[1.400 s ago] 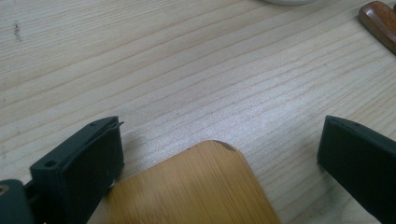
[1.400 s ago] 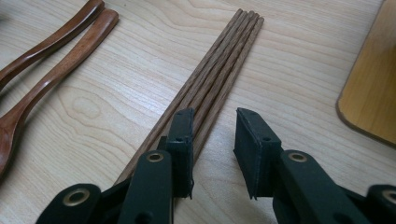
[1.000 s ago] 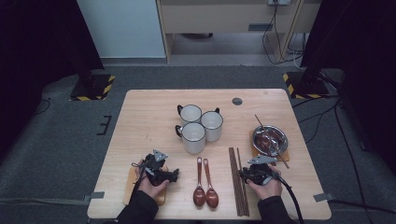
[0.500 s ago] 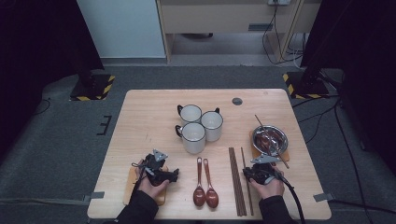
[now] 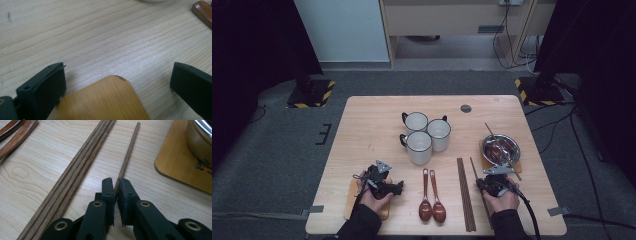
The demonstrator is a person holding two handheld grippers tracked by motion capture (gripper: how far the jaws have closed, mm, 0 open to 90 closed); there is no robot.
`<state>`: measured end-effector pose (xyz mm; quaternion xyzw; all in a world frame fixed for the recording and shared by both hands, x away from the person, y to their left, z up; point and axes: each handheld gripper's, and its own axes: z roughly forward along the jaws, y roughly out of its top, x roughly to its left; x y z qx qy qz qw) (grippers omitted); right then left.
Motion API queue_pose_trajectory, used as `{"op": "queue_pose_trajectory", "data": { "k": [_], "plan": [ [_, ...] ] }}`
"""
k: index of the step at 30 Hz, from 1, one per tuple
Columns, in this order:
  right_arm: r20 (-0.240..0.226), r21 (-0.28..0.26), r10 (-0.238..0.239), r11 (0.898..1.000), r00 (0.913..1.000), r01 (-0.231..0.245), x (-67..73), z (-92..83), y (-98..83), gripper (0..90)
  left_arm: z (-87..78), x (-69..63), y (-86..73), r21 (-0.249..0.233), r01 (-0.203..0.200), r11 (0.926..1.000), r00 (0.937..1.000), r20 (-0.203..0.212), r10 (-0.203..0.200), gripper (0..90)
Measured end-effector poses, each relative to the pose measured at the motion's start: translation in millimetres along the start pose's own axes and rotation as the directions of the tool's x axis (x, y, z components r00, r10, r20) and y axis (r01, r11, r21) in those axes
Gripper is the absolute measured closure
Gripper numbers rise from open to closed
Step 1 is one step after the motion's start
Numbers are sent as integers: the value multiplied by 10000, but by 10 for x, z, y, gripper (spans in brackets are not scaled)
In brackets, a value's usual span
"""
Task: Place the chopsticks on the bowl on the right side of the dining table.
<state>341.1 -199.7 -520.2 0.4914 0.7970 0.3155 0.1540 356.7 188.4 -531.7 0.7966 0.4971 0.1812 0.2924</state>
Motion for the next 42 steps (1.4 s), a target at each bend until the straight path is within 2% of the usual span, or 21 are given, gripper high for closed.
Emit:
{"op": "queue_pose_trajectory", "data": {
  "k": [24, 30, 34, 42],
  "plan": [
    [78, -83, 85, 9999, 9999, -84, -90, -1, -6, 852, 0, 0, 0, -2, 2, 10000, 10000, -3, -2, 0],
    [72, -185, 102, 9998, 9999, -101, -63, -36, -22, 801, 0, 0, 0, -1, 0, 10000, 10000, -2, 0, 0],
    [95, -324, 96, 9994, 9999, -93, -59, -105, -75, 797, 0, 0, 0, -1, 1, 10000, 10000, -5, -1, 0],
    [62, -205, 216, 9996, 9997, -214, -52, -178, -207, 812, 0, -1, 0, -2, 2, 10000, 10000, -8, -2, 0]
  ]
}}
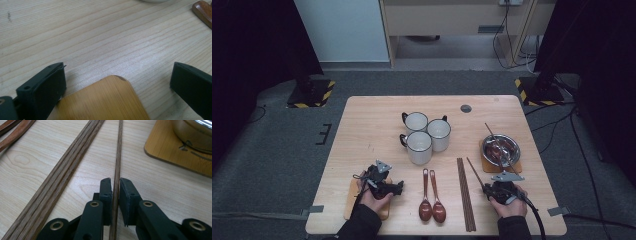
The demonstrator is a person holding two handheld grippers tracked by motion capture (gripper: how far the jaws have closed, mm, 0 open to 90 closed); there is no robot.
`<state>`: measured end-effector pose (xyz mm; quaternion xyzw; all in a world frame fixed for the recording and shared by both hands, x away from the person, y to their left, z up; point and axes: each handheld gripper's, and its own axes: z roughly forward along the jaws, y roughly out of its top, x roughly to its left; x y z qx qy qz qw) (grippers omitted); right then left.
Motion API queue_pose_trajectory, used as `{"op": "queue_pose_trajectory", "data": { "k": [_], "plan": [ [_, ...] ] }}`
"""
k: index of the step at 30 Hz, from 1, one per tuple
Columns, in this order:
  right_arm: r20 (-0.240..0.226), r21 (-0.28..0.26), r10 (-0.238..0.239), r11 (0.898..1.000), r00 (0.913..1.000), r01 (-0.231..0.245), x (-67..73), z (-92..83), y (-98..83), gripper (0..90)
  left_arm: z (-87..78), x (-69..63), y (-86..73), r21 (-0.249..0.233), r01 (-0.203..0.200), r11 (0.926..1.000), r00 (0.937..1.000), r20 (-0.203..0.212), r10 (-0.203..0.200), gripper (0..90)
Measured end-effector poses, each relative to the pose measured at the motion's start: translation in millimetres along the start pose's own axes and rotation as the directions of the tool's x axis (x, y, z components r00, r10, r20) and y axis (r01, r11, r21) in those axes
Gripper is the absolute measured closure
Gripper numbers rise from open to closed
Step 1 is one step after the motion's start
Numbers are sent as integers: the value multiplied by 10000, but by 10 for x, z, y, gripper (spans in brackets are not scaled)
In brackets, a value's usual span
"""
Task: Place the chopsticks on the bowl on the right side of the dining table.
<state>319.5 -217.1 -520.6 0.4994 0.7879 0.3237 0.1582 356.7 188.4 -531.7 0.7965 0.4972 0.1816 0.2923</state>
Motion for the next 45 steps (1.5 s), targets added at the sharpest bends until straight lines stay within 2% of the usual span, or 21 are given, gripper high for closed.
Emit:
{"op": "queue_pose_trajectory", "data": {
  "k": [9, 15, 20, 34, 45],
  "plan": [
    [82, 89, -62, 9999, 9999, 61, 20, -24, -47, 836, 0, 0, 0, -1, -1, 10000, 10000, -2, 1, 0],
    [214, 87, 64, 9999, 9998, -66, 42, -30, -53, 852, 0, 0, 0, -2, 0, 10000, 10000, 2, 0, 0],
    [141, 56, 170, 9998, 9998, -171, 35, -35, -42, 853, 0, 0, 0, -2, -2, 10000, 10000, 2, 2, 0],
    [-96, -683, 367, 9970, 9993, -373, -12, -242, 65, 853, 0, 0, 0, 2, -4, 10000, 10000, -2, 4, 0],
    [-364, -1382, 413, 9893, 9985, -460, 17, -440, 183, 853, 1, -1, 0, -8, 14, 10000, 10000, -2, -14, 0]
  ]
}}
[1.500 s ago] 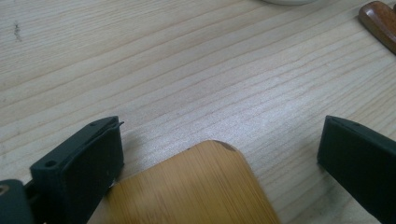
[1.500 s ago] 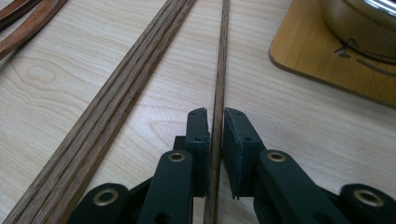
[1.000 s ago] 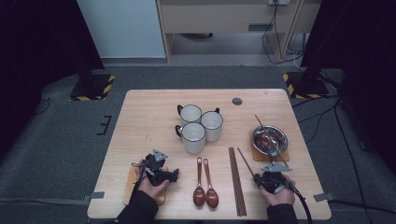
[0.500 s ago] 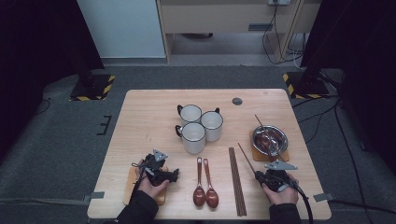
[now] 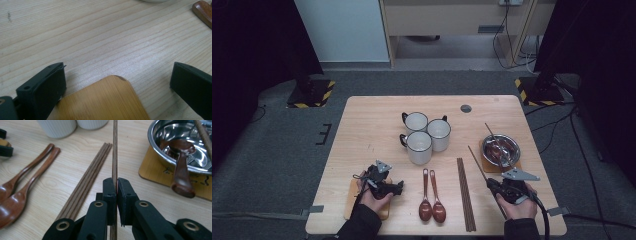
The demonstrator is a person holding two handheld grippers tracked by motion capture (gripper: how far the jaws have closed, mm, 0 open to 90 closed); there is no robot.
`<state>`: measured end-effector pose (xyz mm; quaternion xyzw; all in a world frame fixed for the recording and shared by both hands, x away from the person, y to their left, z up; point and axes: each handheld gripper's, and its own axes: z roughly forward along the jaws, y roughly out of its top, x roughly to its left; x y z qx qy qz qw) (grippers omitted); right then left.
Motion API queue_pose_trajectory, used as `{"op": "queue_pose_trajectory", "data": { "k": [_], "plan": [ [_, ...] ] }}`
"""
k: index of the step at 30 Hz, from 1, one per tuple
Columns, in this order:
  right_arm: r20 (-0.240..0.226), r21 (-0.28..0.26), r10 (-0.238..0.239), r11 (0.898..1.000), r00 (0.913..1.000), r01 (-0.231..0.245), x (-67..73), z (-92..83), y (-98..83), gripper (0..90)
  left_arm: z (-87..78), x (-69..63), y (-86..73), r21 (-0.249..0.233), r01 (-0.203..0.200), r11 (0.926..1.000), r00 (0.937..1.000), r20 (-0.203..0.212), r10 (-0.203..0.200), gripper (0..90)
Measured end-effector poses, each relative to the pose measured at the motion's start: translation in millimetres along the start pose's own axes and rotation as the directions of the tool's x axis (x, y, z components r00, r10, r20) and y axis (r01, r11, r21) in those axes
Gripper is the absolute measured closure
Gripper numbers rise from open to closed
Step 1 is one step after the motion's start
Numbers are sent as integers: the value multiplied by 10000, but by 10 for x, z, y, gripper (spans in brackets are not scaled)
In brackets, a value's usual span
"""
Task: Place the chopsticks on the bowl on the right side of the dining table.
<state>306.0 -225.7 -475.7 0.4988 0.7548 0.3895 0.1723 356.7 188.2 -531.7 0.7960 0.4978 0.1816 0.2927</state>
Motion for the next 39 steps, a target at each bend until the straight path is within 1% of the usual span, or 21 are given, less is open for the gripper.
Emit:
{"op": "queue_pose_trajectory", "data": {
  "k": [11, 14, 29, 36, 39],
  "plan": [
    [-175, -631, 172, 9978, 9997, -183, -14, -153, 129, 853, 0, 0, 0, -1, 0, 10000, 10000, 5, 0, 0],
    [-242, -756, 221, 9969, 9995, -239, -24, -190, 160, 853, 0, 0, 0, 0, 2, 10000, 10000, 1, -2, 0],
    [-291, -1302, 285, 9910, 9992, -321, -69, -332, 305, 853, 0, 0, 0, 0, 0, 10000, 10000, 6, 0, 0],
    [-385, -1730, 339, 9841, 9987, -400, -93, -382, 446, 853, 0, 0, 0, -2, 4, 10000, 10000, 4, -4, 0],
    [-389, -1821, 330, 9825, 9987, -395, -101, -387, 475, 853, 0, 2, 0, 9, -16, 10000, 10000, 8, 16, 0]
  ]
}}
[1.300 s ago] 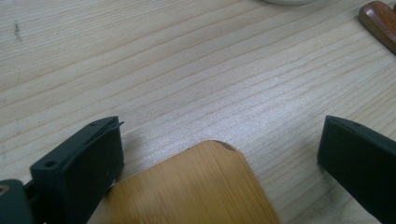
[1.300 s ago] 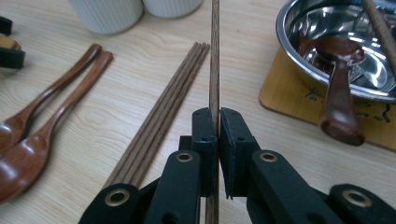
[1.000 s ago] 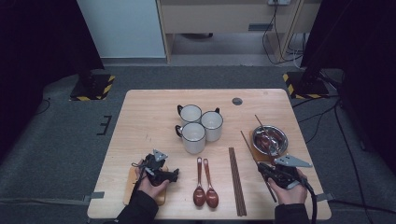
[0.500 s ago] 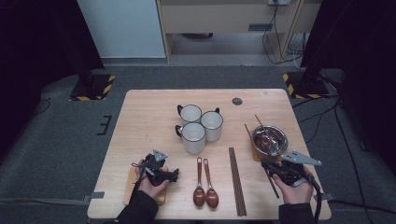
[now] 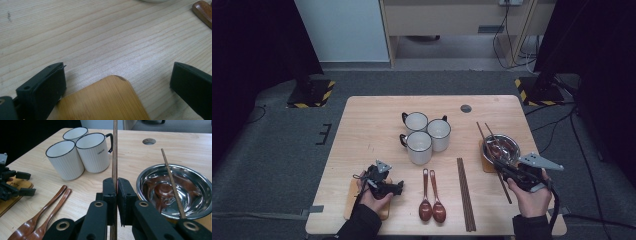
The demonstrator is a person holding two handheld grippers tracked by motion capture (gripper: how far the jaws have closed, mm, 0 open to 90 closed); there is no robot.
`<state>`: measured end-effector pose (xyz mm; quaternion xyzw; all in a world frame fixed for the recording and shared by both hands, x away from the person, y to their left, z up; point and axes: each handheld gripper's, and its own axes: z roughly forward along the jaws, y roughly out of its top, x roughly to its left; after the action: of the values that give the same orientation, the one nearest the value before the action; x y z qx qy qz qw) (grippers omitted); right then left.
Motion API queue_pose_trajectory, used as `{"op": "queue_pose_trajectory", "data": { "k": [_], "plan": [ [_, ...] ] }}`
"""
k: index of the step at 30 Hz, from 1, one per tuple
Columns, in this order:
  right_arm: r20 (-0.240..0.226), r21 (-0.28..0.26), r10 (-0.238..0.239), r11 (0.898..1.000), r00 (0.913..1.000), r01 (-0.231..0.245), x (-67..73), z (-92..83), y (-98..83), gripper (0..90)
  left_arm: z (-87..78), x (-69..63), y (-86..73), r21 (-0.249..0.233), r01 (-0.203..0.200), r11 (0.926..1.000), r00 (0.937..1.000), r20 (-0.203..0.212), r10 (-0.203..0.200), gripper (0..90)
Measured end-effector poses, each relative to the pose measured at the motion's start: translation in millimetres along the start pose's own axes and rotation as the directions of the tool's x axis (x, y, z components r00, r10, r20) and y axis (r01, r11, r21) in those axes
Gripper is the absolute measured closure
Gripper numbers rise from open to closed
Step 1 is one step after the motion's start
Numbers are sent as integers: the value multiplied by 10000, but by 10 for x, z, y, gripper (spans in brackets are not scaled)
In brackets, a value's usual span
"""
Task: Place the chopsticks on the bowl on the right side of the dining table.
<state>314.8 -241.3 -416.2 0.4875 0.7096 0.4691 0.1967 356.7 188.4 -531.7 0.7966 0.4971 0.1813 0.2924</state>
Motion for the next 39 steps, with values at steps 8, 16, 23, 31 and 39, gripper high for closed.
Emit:
{"op": "queue_pose_trajectory", "data": {
  "k": [8, 16, 23, 31, 39],
  "plan": [
    [109, -331, 10, 9995, 9999, -6, -77, -37, 103, 853, 0, 0, 0, 1, -1, 10000, 10000, 2, 1, 0],
    [278, -644, 62, 9979, 9996, -44, -221, -40, 223, 854, 0, 1, 0, -1, 6, 10000, 10000, 9, -6, 0],
    [536, -844, 143, 9964, 9985, -98, -400, -17, 322, 854, 0, 1, 0, -2, 6, 10000, 10000, 12, -6, 0],
    [693, -629, 183, 9979, 9974, -140, -581, 148, 355, 853, 1, 0, 0, -21, 22, 10000, 10000, 14, -22, 0],
    [937, -417, 218, 9990, 9954, -179, -786, 264, 348, 853, 2, 0, 0, -25, 26, 10000, 10000, 14, -26, 0]
  ]
}}
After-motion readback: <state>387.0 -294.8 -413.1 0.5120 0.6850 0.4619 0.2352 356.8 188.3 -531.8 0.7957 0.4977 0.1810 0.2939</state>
